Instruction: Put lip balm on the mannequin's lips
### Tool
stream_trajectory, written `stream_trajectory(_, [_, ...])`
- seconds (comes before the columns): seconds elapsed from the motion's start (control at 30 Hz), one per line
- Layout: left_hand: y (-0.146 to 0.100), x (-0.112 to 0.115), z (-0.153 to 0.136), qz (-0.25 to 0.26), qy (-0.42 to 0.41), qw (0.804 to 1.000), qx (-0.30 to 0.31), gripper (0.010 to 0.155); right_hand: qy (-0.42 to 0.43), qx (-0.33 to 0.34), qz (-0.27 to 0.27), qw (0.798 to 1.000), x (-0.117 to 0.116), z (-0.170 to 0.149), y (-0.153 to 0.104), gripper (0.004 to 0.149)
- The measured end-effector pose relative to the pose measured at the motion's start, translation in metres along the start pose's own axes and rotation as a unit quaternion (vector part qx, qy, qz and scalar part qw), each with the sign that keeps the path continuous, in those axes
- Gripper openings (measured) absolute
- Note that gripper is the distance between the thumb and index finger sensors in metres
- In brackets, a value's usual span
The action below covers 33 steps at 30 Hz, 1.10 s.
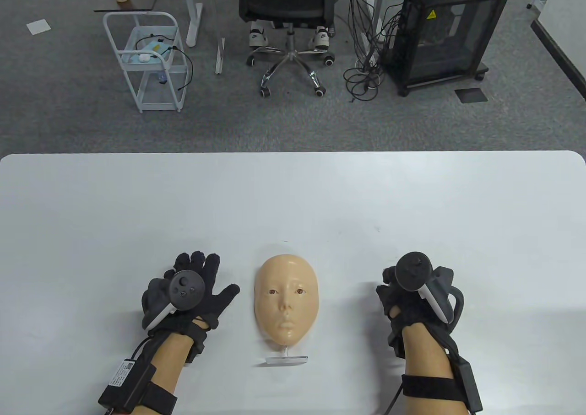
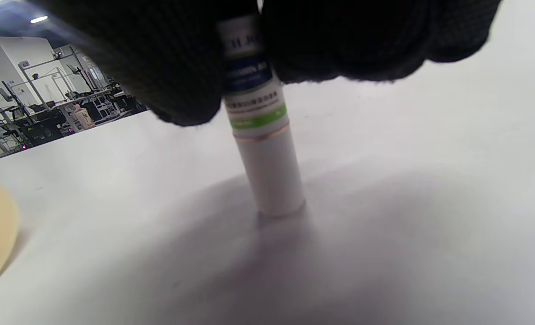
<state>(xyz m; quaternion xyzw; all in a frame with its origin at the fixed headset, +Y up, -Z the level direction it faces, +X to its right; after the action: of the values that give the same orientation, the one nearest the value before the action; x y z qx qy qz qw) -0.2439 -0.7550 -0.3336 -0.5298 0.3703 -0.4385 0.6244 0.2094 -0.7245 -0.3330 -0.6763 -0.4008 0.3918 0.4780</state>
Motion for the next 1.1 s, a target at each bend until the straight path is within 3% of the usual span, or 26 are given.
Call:
stream_trajectory(0.53, [0.001,0.001,0.0,0.009,-0.002,1.0,0.005,0.086,0.014,-0.004,0.015,1.0,-0.001,-0.001,-0.001,0.067])
stream_trajectory(0.7, [0.001,-0.002,0.001,0.014,-0.004,1.0,0.007,0.086,0.014,0.015,-0.022,1.0,0.013,0.007,-0.016,0.074])
stream_trajectory(0.8, [-0.001,-0.006,0.004,0.017,0.002,1.0,0.011,0.085,0.028,0.053,-0.054,0.997,0.017,0.022,-0.027,0.074])
stream_trajectory(0.93, [-0.005,-0.013,0.012,0.021,0.002,1.0,0.023,0.085,0.037,0.167,-0.12,0.978,0.015,0.049,-0.039,0.078])
stream_trajectory(1.0, [-0.007,-0.015,0.015,0.018,0.005,0.999,0.026,0.085,0.054,0.228,-0.122,0.965,0.011,0.059,-0.04,0.08])
stream_trajectory(1.1, [-0.008,-0.017,0.018,0.025,0.005,0.999,0.031,0.085,0.038,0.258,-0.125,0.957,0.002,0.072,-0.042,0.086])
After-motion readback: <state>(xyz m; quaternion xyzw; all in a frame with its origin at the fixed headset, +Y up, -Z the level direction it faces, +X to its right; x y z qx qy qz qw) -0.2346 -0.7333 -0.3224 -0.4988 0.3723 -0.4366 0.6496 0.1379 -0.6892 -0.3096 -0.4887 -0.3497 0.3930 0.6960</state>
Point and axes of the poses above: the tracker on the back of each hand, its own z axis roughly to the thumb side, its own y axis roughly from the wrist to the fingertips, x = y × z, the point moved 2 cm from there along y, roughly from the wrist to the fingertips, and after that the axes turned 5 degrees about z, right-handed, at the moved point
